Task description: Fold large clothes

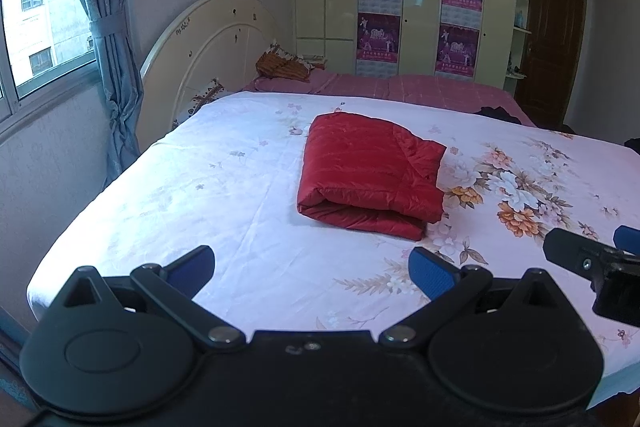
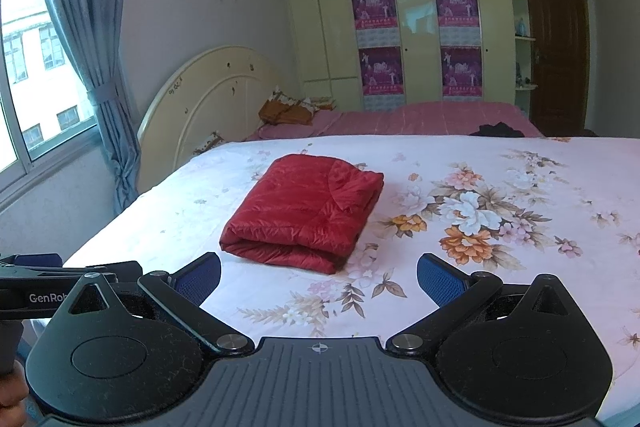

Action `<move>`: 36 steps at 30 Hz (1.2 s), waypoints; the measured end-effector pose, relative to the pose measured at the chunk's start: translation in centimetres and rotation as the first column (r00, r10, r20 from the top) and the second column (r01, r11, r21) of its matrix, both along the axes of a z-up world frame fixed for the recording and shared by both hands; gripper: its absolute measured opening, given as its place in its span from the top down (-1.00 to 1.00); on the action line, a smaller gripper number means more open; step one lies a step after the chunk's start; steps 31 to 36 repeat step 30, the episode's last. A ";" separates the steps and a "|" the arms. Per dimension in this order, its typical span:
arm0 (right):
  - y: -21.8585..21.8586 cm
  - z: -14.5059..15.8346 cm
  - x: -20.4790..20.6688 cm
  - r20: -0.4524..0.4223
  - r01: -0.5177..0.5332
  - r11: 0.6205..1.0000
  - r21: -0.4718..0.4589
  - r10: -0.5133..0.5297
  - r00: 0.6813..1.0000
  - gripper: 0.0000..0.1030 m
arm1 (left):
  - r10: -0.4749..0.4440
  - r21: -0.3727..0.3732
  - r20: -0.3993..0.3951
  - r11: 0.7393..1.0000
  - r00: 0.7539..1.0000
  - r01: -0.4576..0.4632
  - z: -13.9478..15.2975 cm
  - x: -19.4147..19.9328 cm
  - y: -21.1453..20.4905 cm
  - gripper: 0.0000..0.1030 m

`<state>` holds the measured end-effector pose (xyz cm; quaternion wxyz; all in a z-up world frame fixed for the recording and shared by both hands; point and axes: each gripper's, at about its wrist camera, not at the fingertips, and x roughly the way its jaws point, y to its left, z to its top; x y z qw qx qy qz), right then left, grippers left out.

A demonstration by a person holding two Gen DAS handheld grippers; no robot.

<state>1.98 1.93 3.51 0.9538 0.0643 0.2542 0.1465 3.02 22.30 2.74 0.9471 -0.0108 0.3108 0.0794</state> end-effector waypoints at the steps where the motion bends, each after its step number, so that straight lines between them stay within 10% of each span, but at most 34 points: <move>1: 0.0 0.0 0.0 0.000 0.001 1.000 0.000 -0.001 1.000 -1.00 | -0.001 0.000 -0.002 1.000 1.000 0.001 -0.1 0.1 0.0 -1.00; 36: 0.8 -1.9 3.1 -0.060 0.034 0.999 -0.005 -0.035 0.998 -1.00 | -0.091 0.039 0.027 0.995 0.996 0.090 -1.8 3.6 0.4 -1.00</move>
